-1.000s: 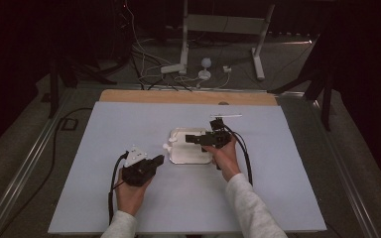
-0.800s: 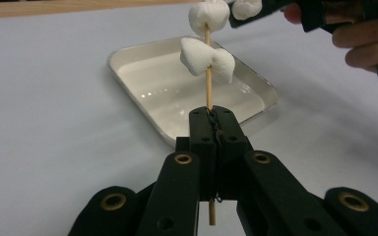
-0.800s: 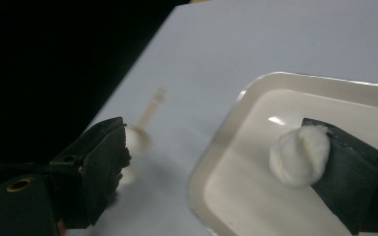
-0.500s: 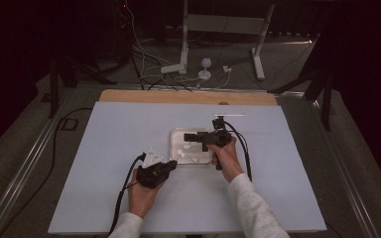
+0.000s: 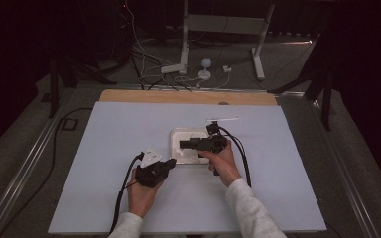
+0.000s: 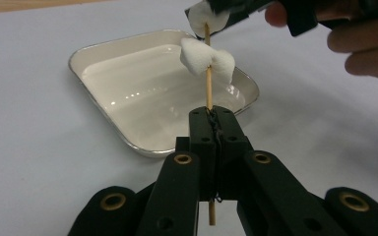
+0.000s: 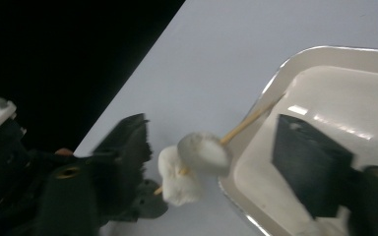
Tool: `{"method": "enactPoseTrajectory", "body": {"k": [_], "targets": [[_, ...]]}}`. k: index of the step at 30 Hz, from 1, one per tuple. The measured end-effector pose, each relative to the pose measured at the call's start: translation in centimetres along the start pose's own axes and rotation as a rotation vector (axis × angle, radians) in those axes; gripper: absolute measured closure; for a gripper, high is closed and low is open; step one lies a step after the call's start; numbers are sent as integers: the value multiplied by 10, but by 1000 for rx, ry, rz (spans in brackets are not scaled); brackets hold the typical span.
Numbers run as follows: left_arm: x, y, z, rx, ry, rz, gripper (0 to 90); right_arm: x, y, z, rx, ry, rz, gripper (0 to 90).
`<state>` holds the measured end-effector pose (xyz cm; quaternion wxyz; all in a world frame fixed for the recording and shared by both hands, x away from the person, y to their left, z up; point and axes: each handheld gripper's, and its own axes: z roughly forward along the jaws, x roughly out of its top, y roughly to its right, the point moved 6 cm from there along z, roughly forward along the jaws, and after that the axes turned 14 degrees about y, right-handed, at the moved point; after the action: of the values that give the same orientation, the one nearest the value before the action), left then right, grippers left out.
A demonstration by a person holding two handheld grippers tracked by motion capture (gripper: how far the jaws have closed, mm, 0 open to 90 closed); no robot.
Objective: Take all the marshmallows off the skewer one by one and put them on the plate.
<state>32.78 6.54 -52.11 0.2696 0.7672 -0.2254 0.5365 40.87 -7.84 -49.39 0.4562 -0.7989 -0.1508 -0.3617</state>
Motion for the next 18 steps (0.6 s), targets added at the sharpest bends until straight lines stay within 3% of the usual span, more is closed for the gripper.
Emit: {"method": "enactPoseTrajectory", "body": {"k": [4,14,18], "targets": [[1,-2,-2,6,7,-5,897,-2,-4,1,24,0,5,515],[3,-5,-4,10,20,-24,898,-5,-3,-3,20,-2,5,615],[3,-1,-4,-16,28,-11,898,-7,-2,0,27,-2,9,670]]}}
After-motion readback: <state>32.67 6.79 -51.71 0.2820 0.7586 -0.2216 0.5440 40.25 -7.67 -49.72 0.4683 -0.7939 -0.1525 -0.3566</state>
